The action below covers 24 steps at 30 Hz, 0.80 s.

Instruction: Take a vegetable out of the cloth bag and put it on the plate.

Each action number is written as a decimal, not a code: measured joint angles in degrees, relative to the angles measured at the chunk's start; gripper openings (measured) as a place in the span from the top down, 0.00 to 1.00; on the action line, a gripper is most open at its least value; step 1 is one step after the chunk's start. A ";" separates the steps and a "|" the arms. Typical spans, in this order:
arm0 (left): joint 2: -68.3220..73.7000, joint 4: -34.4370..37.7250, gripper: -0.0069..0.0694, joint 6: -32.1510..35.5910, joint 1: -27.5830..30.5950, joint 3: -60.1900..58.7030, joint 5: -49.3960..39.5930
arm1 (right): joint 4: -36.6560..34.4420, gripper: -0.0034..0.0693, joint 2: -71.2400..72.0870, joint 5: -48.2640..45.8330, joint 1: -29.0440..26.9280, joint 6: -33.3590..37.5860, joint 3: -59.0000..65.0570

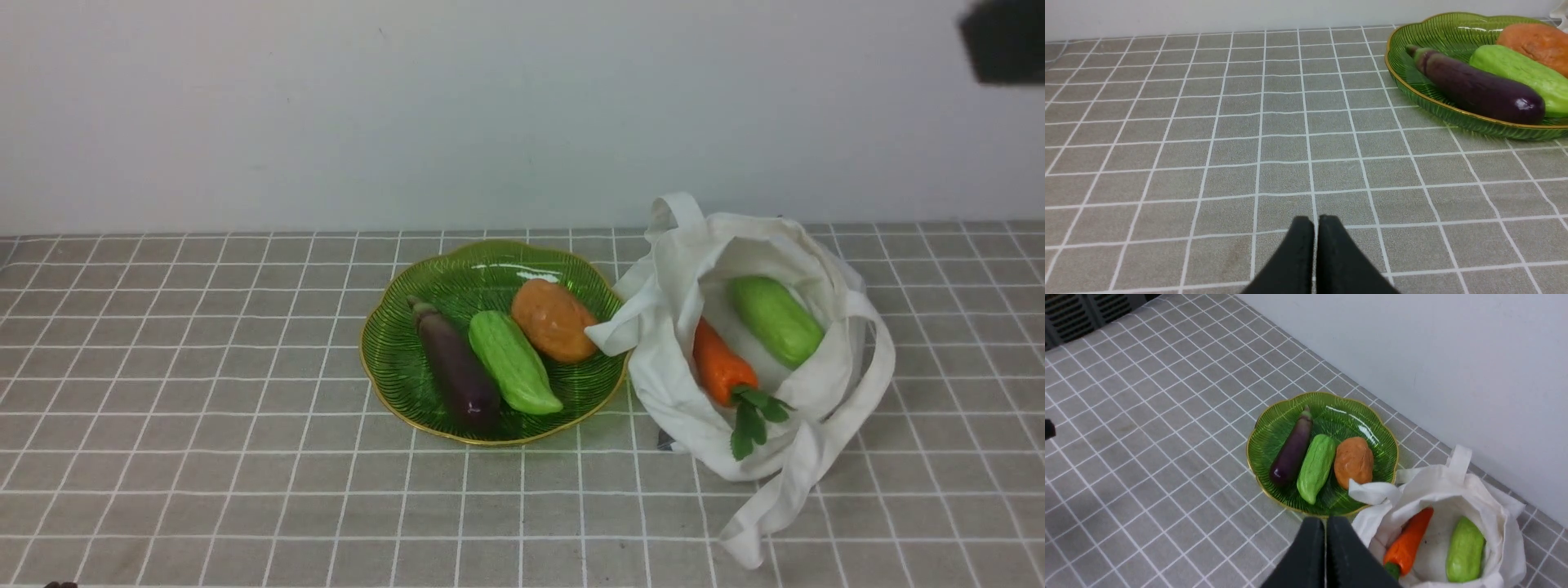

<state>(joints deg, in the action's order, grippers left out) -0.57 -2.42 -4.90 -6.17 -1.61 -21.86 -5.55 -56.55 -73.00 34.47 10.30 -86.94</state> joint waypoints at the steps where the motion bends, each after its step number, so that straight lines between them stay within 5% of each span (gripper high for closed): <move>1: 0.00 0.00 0.92 0.00 0.00 0.00 0.00 | 0.00 0.97 2.80 0.00 0.00 -0.56 3.95; 6: 0.00 0.00 0.92 0.00 0.00 0.00 0.00 | -0.27 0.97 15.17 3.83 0.00 -2.34 22.89; 13: 0.00 0.00 0.92 0.00 0.00 0.00 0.00 | -3.51 0.97 28.98 34.89 0.00 -2.75 53.46; 18: 0.00 0.00 0.92 0.00 0.00 0.00 0.00 | -4.10 0.97 31.39 48.75 0.00 -2.72 61.76; 24: 0.00 0.00 0.92 0.00 0.00 0.00 0.00 | -4.34 0.97 31.47 51.17 0.00 -2.77 66.48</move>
<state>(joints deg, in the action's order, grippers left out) -0.57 -2.42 -4.90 -6.17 -1.61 -21.86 -9.89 -25.09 -21.83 34.47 7.53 -20.46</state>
